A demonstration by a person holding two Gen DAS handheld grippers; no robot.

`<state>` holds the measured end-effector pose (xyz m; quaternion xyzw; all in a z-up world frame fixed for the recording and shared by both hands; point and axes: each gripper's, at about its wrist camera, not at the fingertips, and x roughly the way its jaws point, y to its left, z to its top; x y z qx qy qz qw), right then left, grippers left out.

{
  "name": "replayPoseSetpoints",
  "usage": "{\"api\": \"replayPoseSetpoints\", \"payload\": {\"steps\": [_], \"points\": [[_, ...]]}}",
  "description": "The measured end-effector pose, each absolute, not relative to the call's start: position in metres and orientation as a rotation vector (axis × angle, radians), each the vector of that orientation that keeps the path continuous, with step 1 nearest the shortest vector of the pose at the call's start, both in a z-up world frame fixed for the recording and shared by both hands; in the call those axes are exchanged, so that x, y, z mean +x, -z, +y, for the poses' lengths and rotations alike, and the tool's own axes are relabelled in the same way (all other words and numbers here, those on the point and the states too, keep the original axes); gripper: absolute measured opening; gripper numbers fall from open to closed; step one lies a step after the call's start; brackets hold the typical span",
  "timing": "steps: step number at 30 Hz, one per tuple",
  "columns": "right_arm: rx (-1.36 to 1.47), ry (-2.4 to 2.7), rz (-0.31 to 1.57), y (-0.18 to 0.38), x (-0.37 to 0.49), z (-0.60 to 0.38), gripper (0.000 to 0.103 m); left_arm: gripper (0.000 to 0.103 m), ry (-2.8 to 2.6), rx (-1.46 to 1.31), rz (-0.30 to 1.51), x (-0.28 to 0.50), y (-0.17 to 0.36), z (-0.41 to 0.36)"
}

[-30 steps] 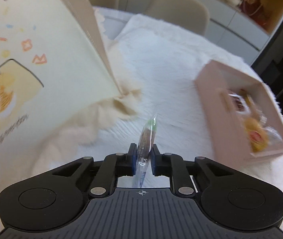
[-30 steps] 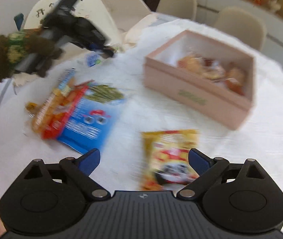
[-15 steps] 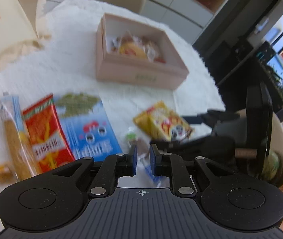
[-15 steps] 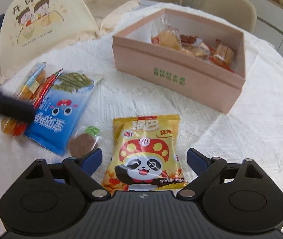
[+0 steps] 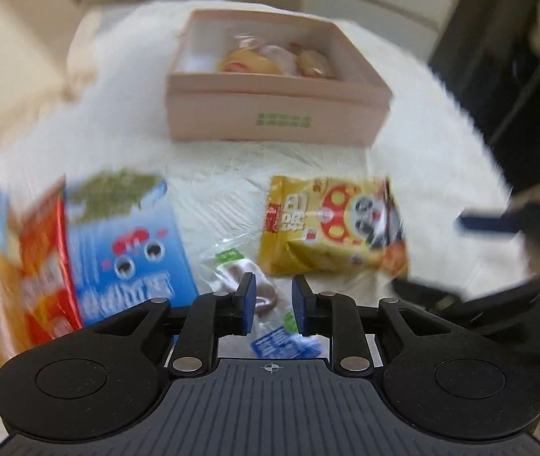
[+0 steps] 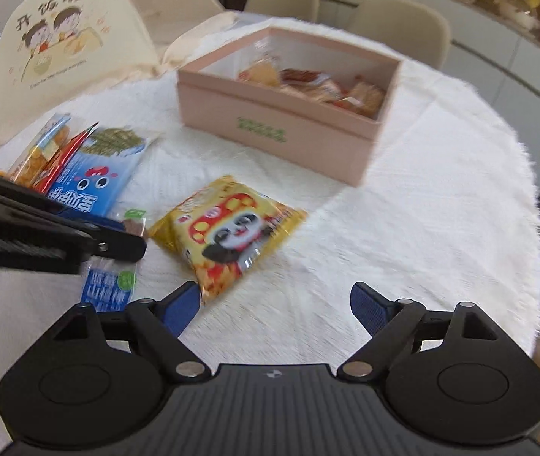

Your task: Organize snacks

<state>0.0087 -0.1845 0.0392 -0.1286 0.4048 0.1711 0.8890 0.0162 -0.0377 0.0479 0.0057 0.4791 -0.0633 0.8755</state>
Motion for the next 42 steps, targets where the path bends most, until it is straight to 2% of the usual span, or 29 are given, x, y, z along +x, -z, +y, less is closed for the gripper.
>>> {"api": "replayPoseSetpoints", "payload": {"steps": [3,5,9,12,13,15,20,25,27,31,33,35,40,42], "points": [[-0.271,-0.323,0.823,-0.037,0.003,-0.192,0.087,0.035,0.066,0.136,0.997,0.014,-0.048,-0.035],[-0.273,-0.301,0.816,-0.034,0.000,-0.194,0.087,0.037,0.039,0.098,1.012,0.016,-0.048,-0.022],[-0.207,-0.288,0.811,-0.032,-0.002,-0.202,0.087,0.038,0.049,-0.162,1.052,0.025,-0.049,0.007],[-0.168,-0.266,0.804,-0.035,-0.002,-0.209,0.087,0.034,0.000,-0.186,1.056,0.030,-0.049,0.010],[-0.160,-0.260,0.803,-0.036,-0.002,-0.212,0.087,0.036,0.000,-0.191,1.068,0.033,-0.045,0.009],[-0.147,-0.250,0.806,-0.035,-0.001,-0.217,0.087,0.046,0.019,-0.196,1.083,0.040,-0.040,0.004],[-0.124,-0.236,0.833,-0.030,0.005,-0.223,0.087,0.056,0.040,-0.098,1.091,0.045,-0.038,-0.017],[-0.156,-0.276,0.783,-0.045,0.008,-0.218,0.087,0.055,0.054,-0.087,1.082,0.040,-0.039,-0.015],[-0.181,-0.291,0.733,-0.059,0.016,-0.211,0.087,0.047,0.057,-0.080,1.072,0.036,-0.039,-0.014],[-0.237,-0.237,0.656,-0.073,0.055,-0.198,0.087,0.042,0.104,-0.085,1.063,0.022,-0.039,-0.009],[-0.261,-0.207,0.685,-0.070,0.079,-0.193,0.085,0.042,0.123,-0.077,1.069,0.014,-0.040,-0.007],[-0.296,-0.217,0.739,-0.062,0.094,-0.187,0.076,0.042,0.128,-0.076,1.078,0.007,-0.041,-0.002],[-0.225,-0.499,0.933,-0.052,0.071,-0.190,0.075,0.042,0.150,-0.147,1.074,-0.014,-0.040,0.018],[-0.187,-0.578,0.951,-0.057,0.054,-0.193,0.076,0.042,0.156,-0.168,1.064,-0.017,-0.039,0.021]]}}
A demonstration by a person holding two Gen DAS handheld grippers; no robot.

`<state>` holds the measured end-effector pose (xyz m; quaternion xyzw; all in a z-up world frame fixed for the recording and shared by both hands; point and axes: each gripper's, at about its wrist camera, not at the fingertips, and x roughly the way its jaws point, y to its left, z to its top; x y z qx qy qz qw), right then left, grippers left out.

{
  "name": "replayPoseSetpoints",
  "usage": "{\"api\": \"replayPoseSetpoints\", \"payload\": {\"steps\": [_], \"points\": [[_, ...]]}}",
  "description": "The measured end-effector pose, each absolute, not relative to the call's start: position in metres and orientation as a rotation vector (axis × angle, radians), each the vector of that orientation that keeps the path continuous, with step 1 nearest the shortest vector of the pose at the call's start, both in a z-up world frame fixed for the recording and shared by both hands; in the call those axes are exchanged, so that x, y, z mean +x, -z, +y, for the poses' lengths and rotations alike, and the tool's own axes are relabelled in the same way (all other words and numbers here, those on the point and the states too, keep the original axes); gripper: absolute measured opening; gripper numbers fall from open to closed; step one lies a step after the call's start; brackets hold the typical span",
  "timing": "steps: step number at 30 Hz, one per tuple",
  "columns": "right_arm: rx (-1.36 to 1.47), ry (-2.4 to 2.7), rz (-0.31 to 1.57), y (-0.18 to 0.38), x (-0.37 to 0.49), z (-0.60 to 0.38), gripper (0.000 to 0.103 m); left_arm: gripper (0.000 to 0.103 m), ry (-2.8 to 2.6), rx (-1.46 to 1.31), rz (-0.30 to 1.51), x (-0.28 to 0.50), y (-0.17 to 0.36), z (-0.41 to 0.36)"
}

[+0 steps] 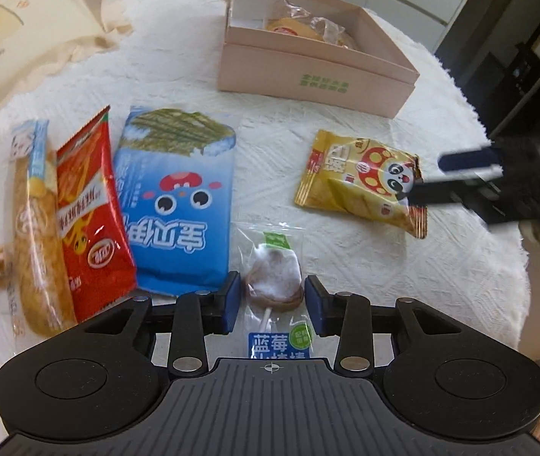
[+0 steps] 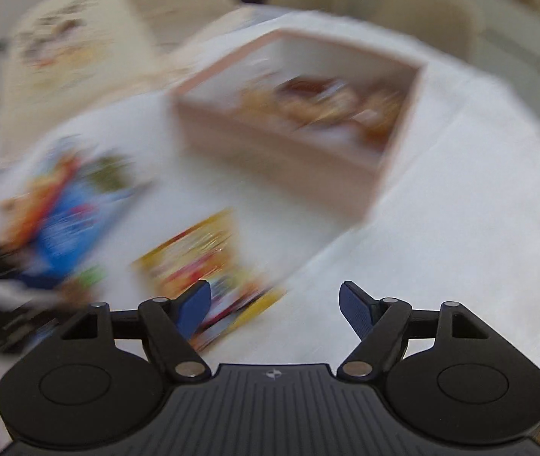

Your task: Organize snacks

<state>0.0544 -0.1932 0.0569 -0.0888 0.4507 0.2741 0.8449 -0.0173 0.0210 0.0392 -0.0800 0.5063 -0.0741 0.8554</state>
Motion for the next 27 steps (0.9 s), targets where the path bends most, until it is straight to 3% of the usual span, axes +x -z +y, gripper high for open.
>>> {"api": "replayPoseSetpoints", "payload": {"steps": [4,9,12,18,27], "points": [[-0.224,-0.578,0.881,-0.069,0.036,-0.181,0.083,0.042,0.144,-0.168,1.051,-0.017,-0.038,0.018],[-0.395,-0.606,0.826,-0.052,0.056,-0.139,0.083,0.042,0.131,-0.148,1.034,-0.020,-0.037,0.012],[-0.454,-0.636,0.894,-0.027,0.076,-0.119,0.083,0.042,0.133,-0.136,1.015,-0.023,-0.036,0.011],[-0.330,-0.645,0.943,-0.041,0.065,-0.138,0.057,0.042,0.116,-0.156,1.026,-0.020,-0.037,0.012],[-0.132,-0.580,0.907,-0.083,0.030,-0.202,0.046,0.040,0.172,-0.181,0.963,-0.018,-0.052,0.011]]}}
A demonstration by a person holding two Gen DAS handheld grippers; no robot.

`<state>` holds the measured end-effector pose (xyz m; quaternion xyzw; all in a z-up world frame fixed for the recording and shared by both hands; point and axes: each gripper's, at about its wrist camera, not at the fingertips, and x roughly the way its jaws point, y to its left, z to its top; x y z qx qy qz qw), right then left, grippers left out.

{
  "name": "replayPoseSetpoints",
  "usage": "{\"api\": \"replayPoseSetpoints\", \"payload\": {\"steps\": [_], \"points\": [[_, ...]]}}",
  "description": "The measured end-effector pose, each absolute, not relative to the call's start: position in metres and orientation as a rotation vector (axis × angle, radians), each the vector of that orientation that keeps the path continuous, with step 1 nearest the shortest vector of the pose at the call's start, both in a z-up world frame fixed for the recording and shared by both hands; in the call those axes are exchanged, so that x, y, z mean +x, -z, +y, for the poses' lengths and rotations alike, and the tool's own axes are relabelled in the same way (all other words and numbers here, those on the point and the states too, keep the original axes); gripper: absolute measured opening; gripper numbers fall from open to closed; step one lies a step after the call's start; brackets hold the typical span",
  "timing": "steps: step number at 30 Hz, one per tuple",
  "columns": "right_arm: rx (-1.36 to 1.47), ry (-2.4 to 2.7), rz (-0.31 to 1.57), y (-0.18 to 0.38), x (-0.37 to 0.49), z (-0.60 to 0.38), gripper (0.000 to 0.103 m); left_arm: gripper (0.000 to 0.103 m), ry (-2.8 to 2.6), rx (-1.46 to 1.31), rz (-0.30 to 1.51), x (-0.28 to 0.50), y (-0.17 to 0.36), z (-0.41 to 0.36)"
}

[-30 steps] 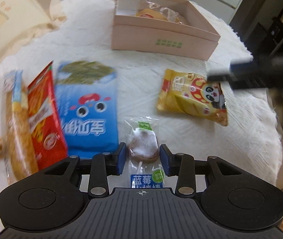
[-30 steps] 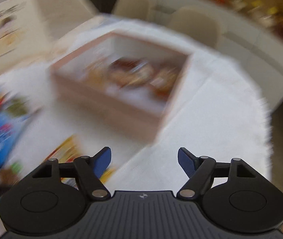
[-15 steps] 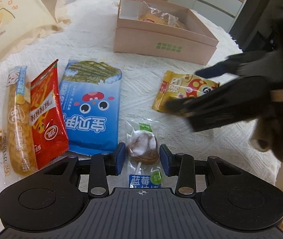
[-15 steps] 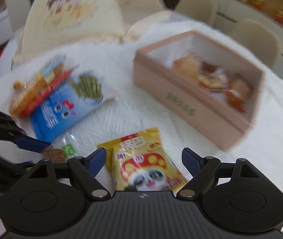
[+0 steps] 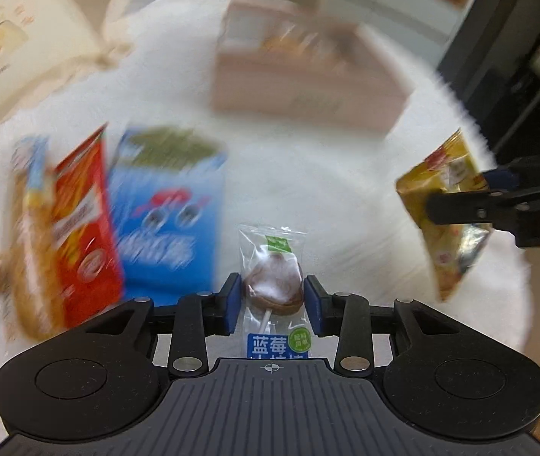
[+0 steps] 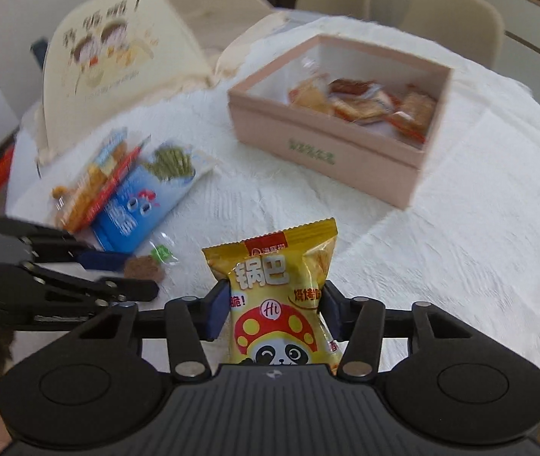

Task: Organize snacks
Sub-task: 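Lower the panda bag into the pink box and open the right gripper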

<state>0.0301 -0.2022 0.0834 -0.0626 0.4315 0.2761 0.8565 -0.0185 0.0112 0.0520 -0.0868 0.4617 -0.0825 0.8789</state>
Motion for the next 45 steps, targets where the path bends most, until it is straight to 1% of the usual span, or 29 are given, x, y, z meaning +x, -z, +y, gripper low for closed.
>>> {"api": "replayPoseSetpoints", "payload": {"steps": [4,6,8,10,11,12,13,15,18,21,24,25,28,31,33,34,36,37,38,41,45], "points": [[-0.036,-0.518,0.742,-0.143,0.031,-0.233,0.046,0.040,0.245,-0.193,0.769,0.014,-0.121,0.017],[0.010,-0.479,0.674,-0.171,0.037,-0.246,0.046,0.040,0.262,-0.212,0.720,0.047,-0.148,0.023],[0.037,-0.451,0.633,-0.190,0.045,-0.253,0.046,0.040,0.267,-0.241,0.710,0.090,-0.164,0.027],[0.045,-0.412,0.606,-0.203,0.052,-0.256,0.046,0.041,0.266,-0.224,0.713,0.138,-0.169,0.023],[0.047,-0.405,0.600,-0.207,0.056,-0.256,0.046,0.042,0.269,-0.231,0.755,0.165,-0.164,0.022],[0.050,-0.398,0.600,-0.209,0.061,-0.255,0.046,0.040,0.271,-0.264,0.804,0.188,-0.155,0.024],[0.053,-0.388,0.607,-0.209,0.066,-0.254,0.046,0.040,0.275,-0.322,0.851,0.207,-0.142,0.029],[0.050,-0.352,0.628,-0.208,0.075,-0.251,0.046,0.040,0.293,-0.416,0.848,0.222,-0.130,0.041],[0.052,-0.322,0.644,-0.207,0.086,-0.253,0.046,0.040,0.322,-0.476,0.758,0.203,-0.135,0.062],[0.112,-0.323,0.669,-0.204,0.119,-0.245,0.046,0.040,0.288,-0.528,0.687,0.180,-0.140,0.084],[0.215,-0.353,0.722,-0.193,0.177,-0.227,0.049,0.040,0.242,-0.528,0.730,0.172,-0.129,0.099],[0.235,-0.355,0.767,-0.185,0.196,-0.219,0.053,0.040,0.217,-0.516,0.758,0.166,-0.124,0.105],[0.262,-0.313,0.836,-0.163,0.220,-0.210,0.053,0.040,0.161,-0.440,0.799,0.143,-0.114,0.122],[0.233,-0.338,0.868,-0.147,0.205,-0.206,0.053,0.040,0.092,-0.381,0.835,0.103,-0.101,0.145],[0.171,-0.353,0.880,-0.136,0.188,-0.200,0.053,0.040,0.010,-0.404,0.862,0.078,-0.087,0.163],[0.132,-0.363,0.882,-0.130,0.177,-0.196,0.055,0.040,-0.024,-0.429,0.870,0.066,-0.082,0.172],[0.077,-0.393,0.886,-0.115,0.154,-0.187,0.061,0.039,-0.072,-0.491,0.891,0.045,-0.068,0.183],[0.056,-0.418,0.897,-0.107,0.143,-0.180,0.065,0.036,-0.082,-0.515,0.880,0.037,-0.062,0.186],[0.035,-0.439,0.912,-0.100,0.136,-0.172,0.065,0.033,-0.082,-0.533,0.851,0.029,-0.060,0.188],[-0.035,-0.501,0.949,-0.080,0.109,-0.142,0.066,0.033,-0.059,-0.521,0.857,0.015,-0.063,0.176],[-0.091,-0.581,0.961,-0.069,0.079,-0.103,0.066,0.034,0.033,-0.504,0.928,0.006,-0.059,0.159]]}}
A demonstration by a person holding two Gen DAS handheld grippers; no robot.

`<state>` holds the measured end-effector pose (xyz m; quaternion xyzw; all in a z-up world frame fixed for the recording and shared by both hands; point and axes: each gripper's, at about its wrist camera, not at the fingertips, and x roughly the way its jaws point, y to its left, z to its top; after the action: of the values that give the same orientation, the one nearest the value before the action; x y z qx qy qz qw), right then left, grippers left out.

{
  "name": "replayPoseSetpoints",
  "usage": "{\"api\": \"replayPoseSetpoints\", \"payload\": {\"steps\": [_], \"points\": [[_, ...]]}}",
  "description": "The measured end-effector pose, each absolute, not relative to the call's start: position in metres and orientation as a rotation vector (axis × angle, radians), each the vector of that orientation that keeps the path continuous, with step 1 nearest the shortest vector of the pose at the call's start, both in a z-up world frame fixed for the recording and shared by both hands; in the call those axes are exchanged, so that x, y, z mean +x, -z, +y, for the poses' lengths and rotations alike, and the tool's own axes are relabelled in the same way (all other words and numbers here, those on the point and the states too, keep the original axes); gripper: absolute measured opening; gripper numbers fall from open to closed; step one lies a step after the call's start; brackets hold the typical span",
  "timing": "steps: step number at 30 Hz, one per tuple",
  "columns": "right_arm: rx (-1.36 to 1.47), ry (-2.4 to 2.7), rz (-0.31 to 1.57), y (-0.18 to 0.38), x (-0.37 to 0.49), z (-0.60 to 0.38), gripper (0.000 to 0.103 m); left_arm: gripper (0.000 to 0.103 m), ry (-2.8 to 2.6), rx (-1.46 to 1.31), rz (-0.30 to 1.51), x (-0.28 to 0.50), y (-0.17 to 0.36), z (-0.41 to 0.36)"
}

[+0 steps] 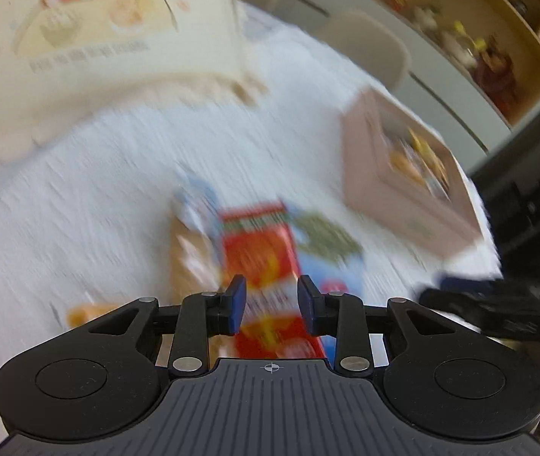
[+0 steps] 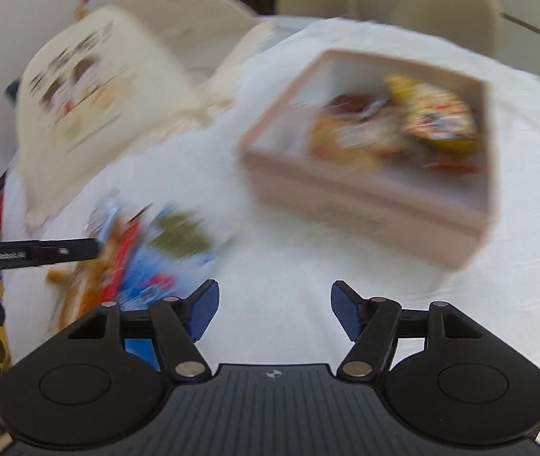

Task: Organize snacks
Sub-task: 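Lower the panda bag into the pink box and open the right gripper, then grasp the small orange stick packet with the left gripper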

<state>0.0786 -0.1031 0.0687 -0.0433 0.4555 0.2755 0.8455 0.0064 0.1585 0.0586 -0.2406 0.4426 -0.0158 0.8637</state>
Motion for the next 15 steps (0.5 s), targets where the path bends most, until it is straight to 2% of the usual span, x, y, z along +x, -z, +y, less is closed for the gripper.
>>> {"api": "replayPoseSetpoints", "payload": {"steps": [4,9,15], "points": [[-0.190,-0.633,0.931,-0.069,0.060,-0.070,0.066,0.034,0.028,-0.537,0.871,-0.020,-0.064,0.162],[-0.319,-0.680,0.873,-0.070,0.038,-0.045,0.069,0.034,-0.251,-0.613,0.728,-0.045,-0.073,0.218],[-0.323,-0.715,0.889,-0.068,0.032,-0.037,0.070,0.033,-0.317,-0.720,0.835,-0.048,-0.037,0.250]]}}
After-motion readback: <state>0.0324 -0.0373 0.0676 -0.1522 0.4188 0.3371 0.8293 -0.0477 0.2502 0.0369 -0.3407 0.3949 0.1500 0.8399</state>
